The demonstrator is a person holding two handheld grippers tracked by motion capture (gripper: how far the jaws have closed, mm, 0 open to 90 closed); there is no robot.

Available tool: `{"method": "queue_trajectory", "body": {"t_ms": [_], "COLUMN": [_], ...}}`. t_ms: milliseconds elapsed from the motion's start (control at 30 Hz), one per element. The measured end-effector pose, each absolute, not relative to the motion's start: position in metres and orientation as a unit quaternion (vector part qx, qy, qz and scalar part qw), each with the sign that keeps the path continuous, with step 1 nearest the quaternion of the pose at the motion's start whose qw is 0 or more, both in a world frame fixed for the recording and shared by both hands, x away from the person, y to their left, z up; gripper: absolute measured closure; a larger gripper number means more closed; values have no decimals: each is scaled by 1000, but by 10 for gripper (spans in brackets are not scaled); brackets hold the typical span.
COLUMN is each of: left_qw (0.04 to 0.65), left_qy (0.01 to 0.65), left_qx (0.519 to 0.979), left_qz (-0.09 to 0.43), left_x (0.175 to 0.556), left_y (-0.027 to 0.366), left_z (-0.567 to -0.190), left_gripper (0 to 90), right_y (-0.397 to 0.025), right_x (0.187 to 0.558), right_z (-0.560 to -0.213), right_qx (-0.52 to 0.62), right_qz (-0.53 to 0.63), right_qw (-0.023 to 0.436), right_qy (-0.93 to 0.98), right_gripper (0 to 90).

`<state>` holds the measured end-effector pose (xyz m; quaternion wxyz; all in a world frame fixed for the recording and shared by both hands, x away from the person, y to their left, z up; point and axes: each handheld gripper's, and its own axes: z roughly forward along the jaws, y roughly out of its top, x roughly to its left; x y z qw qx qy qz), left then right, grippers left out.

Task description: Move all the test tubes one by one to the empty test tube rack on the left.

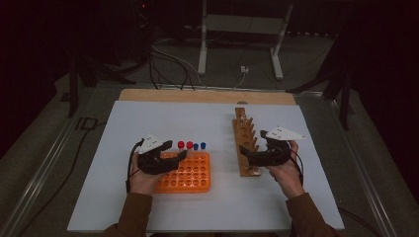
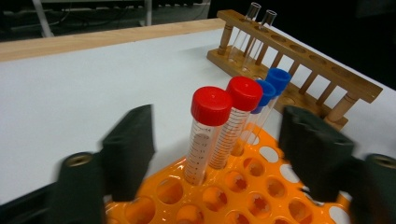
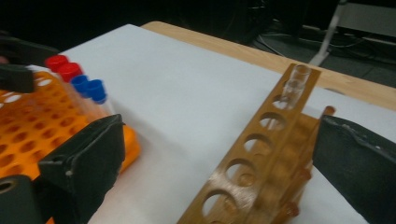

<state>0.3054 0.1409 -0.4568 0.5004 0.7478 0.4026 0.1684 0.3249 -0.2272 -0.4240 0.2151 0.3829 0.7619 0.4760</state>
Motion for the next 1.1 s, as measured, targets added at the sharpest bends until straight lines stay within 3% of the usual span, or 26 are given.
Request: {"method": "queue_trajectory", "body": {"t_ms": [267,533,667,767,933,1100], "left_qw": [518,522,524,530,536,535], "left_qy": [421,430,429,430,425,409], "left_qx": [725,712,710,706,703,706], "left_qz": [170,187,191,190,195,218], "left_x": [302,299,297,297,296,292], "left_y": [149,158,162,165,167,168], "left_z": [-449,-446,-445,-445,-445,-443], "left_gripper": [16,6,6,6,7,6], "right_y": [-223,-216,-214,-212,-214,-216], "right_x": [345,372,387,396,414,424], "right_z": [-417,-425,-432,-434,-442,-450], "right_qx": [385,401,417,422,453,471], "right_qz": [467,437,422,416,401,390], "right_qw": [221,229,227,231,221,223], "right_qy": [765,772,772,772,765,759], "right_gripper": [62,88,144,206,448,590]}}
